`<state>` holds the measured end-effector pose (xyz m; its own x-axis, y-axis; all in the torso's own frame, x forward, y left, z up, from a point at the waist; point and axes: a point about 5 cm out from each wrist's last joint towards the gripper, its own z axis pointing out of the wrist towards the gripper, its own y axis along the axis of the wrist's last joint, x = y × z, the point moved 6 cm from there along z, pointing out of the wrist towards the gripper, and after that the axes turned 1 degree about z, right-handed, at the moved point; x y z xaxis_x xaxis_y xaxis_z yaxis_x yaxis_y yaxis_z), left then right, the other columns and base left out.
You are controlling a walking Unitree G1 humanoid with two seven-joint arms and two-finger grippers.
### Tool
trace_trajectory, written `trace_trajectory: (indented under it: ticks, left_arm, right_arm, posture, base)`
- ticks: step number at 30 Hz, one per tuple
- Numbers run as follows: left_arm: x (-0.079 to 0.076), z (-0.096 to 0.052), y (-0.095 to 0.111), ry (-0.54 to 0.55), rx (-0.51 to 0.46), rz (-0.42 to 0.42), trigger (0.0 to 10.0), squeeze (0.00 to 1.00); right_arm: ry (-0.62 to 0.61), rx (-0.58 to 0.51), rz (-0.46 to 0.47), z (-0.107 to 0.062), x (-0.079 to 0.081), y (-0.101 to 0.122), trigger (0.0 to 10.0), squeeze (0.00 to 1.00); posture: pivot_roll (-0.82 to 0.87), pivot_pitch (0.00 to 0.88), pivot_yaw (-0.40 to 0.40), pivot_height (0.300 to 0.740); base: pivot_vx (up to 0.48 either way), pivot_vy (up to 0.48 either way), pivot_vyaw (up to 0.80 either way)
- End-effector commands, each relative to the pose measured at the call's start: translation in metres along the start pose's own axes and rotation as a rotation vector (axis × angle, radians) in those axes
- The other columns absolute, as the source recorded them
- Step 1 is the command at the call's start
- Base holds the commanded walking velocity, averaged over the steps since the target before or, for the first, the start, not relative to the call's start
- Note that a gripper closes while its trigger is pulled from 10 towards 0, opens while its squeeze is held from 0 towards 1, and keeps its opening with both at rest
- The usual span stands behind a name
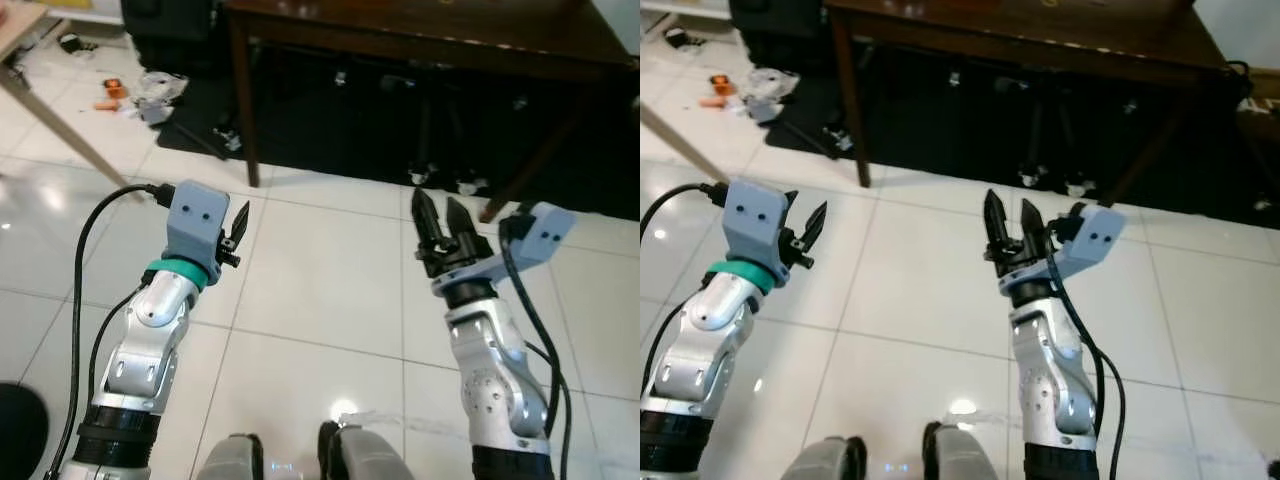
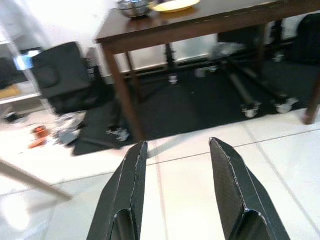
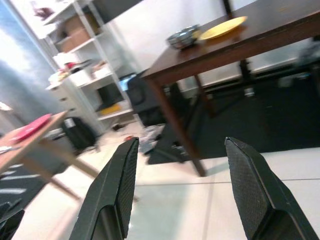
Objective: Setting the table
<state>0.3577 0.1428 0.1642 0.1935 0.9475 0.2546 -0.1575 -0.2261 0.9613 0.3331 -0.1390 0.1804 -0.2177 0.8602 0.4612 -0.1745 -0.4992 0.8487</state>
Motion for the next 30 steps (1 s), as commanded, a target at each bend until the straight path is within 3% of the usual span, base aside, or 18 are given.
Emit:
trace_trajectory:
  ticks: [1, 12, 16, 30]
  left_arm:
    - [-0.0049, -0.0015, -0.0048, -0.013, 0.014, -0.004, 10.0, 0.0]
    - [-0.0078, 0.0001, -0.005, -0.014, 0.026, -0.036, 10.0, 0.0]
    - [-0.0079, 0.0004, -0.0055, -0.011, 0.031, -0.033, 10.0, 0.0]
    - [-0.0073, 0.001, -0.0061, 0.011, 0.04, -0.036, 10.0, 0.0]
  right_arm:
    - [-0.02, 0.016, 0.002, -0.0022, -0.0056, -0.0027, 10.0, 0.0]
    - [-0.012, 0.027, -0.016, -0.0016, -0.005, -0.0035, 10.0, 0.0]
    - [0.005, 0.027, -0.058, -0.0009, -0.0019, -0.0031, 10.0, 0.0]
    - [0.015, 0.031, -0.05, -0.0014, 0.0, -0.0039, 10.0, 0.0]
  posture:
    - [0.01, 0.03, 0.027, 0.74]
    - [0.01, 0.034, 0.026, 0.74]
    - [0.01, 0.034, 0.027, 0.74]
    - [0.01, 0.04, 0.026, 0.74]
  base:
    - [-0.3, 0.0, 0.0]
    - [0.0, 0.0, 0.0]
    - [0.0, 0.0, 0.77]
    - [0.0, 0.0, 0.77]
